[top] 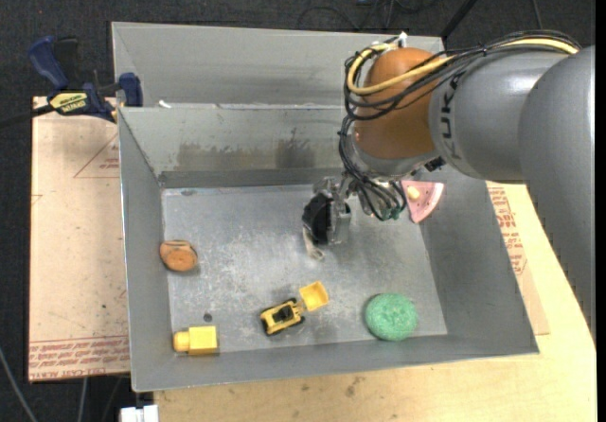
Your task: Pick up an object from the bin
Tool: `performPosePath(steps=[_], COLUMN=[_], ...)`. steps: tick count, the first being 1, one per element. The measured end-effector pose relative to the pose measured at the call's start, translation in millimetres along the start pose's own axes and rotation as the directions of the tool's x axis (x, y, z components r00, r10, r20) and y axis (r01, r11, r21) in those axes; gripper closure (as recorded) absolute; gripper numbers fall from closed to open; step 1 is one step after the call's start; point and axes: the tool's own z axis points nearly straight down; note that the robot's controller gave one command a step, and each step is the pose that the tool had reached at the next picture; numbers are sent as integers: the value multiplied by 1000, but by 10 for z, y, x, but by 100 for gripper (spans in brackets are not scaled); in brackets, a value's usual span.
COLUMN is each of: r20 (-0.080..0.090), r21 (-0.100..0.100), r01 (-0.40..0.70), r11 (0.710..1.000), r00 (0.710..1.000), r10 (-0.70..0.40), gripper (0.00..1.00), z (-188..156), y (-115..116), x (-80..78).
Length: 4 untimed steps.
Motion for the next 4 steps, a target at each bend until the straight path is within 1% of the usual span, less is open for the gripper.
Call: performPosePath(steps=[1,4], r20=[31,30], r21=[-1,-2], r01=[16,16], r11=[1000,1000], r00=[999,999], r10=[-16,-16], gripper=[100,100], z=[-37,-33], y=[-299,-300], x=[144,147])
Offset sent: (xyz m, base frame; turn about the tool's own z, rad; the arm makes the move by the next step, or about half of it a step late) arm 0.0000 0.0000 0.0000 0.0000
